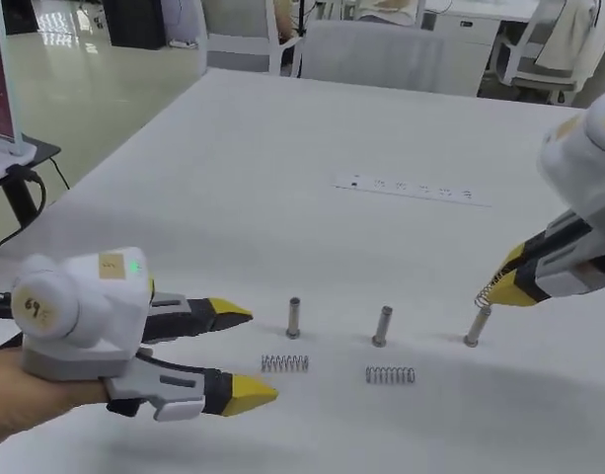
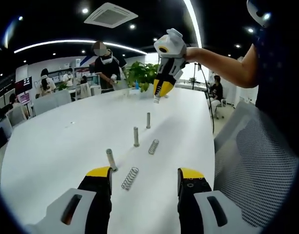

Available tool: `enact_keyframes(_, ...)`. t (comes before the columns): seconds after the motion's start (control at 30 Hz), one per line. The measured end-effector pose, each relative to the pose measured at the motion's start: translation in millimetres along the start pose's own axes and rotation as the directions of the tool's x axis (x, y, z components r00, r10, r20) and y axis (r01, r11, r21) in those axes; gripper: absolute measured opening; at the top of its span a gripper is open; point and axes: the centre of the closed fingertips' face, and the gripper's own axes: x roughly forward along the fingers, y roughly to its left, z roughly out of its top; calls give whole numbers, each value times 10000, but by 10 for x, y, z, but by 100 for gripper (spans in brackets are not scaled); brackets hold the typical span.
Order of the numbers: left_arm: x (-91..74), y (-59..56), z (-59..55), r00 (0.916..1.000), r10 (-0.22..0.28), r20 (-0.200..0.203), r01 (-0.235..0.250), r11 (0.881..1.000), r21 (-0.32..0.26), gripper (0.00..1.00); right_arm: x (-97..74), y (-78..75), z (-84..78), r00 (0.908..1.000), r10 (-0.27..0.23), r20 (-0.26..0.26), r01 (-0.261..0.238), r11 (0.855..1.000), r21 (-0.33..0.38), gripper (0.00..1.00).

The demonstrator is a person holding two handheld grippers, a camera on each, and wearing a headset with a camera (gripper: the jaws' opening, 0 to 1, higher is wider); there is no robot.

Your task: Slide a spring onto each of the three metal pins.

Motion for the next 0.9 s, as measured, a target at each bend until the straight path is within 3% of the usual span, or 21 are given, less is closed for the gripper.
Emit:
enact_keyframes(0.5,0,122,-67,9986,507,-127,-514,9970,-572,66,75,-248,-23,9991,-137,-402,138,9999,22,8)
enact_keyframes(0.9,11,137,-74,9983,561,-153,-569,9968,-557,74,239,-383,-195,9914,-1,-1308,12,10000,87,8)
